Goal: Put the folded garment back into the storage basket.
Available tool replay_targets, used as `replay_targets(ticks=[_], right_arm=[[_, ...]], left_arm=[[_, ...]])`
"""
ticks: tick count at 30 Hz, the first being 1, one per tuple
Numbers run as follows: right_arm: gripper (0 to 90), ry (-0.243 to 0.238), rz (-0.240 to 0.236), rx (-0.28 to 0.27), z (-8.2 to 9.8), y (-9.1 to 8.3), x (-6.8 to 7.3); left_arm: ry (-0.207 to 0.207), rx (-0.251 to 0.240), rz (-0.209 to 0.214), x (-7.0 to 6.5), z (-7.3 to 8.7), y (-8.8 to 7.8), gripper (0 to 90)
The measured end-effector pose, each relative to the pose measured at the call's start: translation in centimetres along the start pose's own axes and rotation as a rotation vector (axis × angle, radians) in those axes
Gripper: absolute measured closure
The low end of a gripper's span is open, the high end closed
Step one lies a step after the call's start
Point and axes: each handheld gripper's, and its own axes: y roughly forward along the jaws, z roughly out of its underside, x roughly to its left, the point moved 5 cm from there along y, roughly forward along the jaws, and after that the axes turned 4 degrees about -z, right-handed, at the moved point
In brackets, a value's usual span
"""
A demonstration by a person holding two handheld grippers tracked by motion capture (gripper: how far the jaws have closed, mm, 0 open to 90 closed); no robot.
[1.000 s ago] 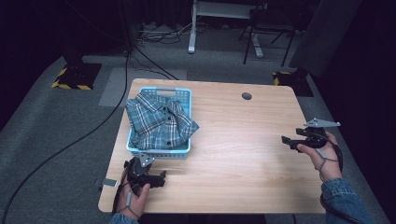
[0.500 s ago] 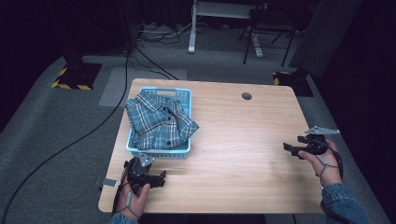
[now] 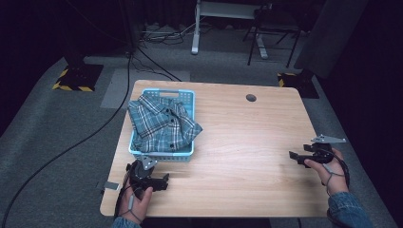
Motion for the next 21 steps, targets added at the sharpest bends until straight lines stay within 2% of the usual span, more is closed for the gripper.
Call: replay_targets(ticks=[10, 14, 21], right_arm=[[18.7, 0.010, -0.003, 0.020, 1.5, 0.3, -0.1], [18.4, -0.003, 0.014, 0.050, 2.5, 0.6, -0.2], [17.0, -0.003, 0.004, 0.043, 3.6, 0.9, -0.1]], left_arm=[[0.000, 0.000, 0.000, 0.0, 0.0, 0.0, 0.0], [0.000, 0.000, 0.000, 0.0, 0.0, 0.0, 0.1], [0.000, -0.001, 0.000, 0.0, 0.0, 0.0, 0.1]])
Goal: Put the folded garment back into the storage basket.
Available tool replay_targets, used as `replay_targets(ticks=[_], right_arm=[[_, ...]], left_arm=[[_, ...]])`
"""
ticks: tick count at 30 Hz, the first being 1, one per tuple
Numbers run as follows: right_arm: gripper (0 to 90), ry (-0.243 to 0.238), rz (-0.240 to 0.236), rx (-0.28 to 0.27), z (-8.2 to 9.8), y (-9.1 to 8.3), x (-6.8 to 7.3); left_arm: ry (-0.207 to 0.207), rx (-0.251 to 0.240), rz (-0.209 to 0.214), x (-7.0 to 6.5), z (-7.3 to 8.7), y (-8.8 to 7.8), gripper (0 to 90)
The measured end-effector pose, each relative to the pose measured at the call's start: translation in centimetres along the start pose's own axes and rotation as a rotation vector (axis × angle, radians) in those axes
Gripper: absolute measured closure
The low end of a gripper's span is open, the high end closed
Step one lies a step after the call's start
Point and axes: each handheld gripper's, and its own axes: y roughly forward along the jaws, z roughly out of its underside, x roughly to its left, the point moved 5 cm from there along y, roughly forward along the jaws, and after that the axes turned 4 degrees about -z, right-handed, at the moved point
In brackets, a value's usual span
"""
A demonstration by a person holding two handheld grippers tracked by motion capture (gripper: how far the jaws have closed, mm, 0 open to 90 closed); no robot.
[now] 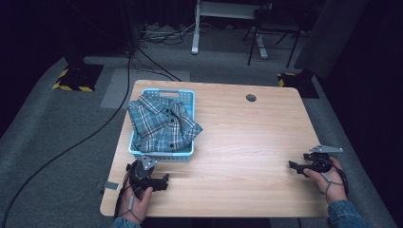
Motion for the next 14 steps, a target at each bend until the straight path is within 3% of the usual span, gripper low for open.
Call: replay_targets(ticks=[5, 8, 14], right_arm=[[12.6, -0.030, 0.012, -0.017, 0.43, -0.02, 0.17], [8.4, -0.037, 0.004, -0.068, 0.82, 0.19, 0.35], [8.5, -0.044, -0.002, -0.070, 0.96, 0.09, 0.47]], left_arm=[[0.000, 0.000, 0.000, 0.00, 0.00, 0.00, 0.1], [0.000, 0.000, 0.000, 0.00, 0.00, 0.00, 0.1], [0.001, 0.000, 0.000, 0.00, 0.01, 0.00, 0.1]])
